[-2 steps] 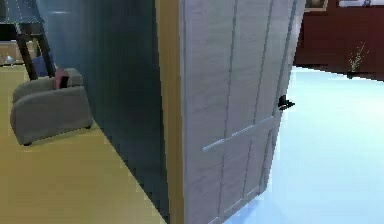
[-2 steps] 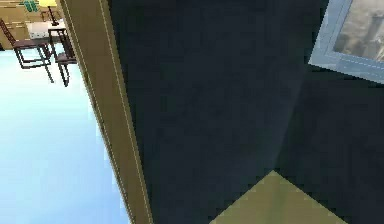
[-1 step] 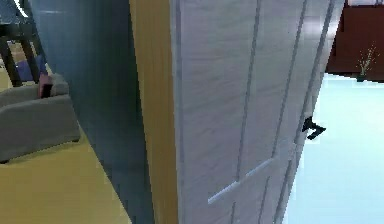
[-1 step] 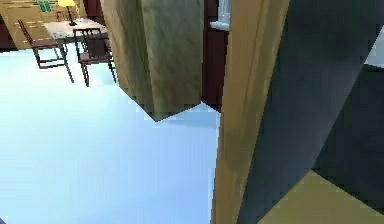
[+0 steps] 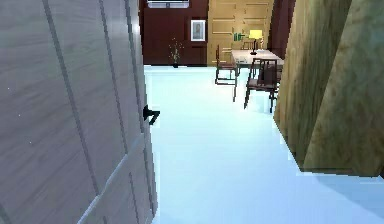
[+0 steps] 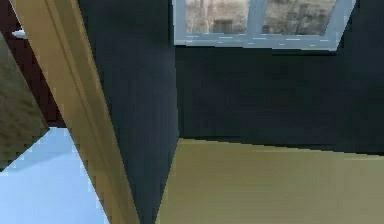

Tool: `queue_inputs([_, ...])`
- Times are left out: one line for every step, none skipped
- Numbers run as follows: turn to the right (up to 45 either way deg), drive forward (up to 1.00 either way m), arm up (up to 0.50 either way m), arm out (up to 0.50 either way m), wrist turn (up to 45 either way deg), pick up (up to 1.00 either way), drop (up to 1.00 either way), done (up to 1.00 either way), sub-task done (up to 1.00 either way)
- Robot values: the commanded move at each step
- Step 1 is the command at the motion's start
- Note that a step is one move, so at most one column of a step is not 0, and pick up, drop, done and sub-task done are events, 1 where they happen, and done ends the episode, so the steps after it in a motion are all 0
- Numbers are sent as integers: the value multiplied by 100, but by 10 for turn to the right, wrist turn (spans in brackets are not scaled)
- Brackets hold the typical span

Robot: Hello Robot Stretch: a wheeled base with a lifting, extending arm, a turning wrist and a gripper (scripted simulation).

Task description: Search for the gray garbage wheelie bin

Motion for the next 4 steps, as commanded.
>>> queue_inputs([60,0,0,0,0,0,0,0,0])
queue_inputs([0,100,0,0,0,0,0,0,0])
queue_inputs([0,20,0,0,0,0,0,0,0])
queue_inputs([-450,0,0,0,0,0,0,0,0])
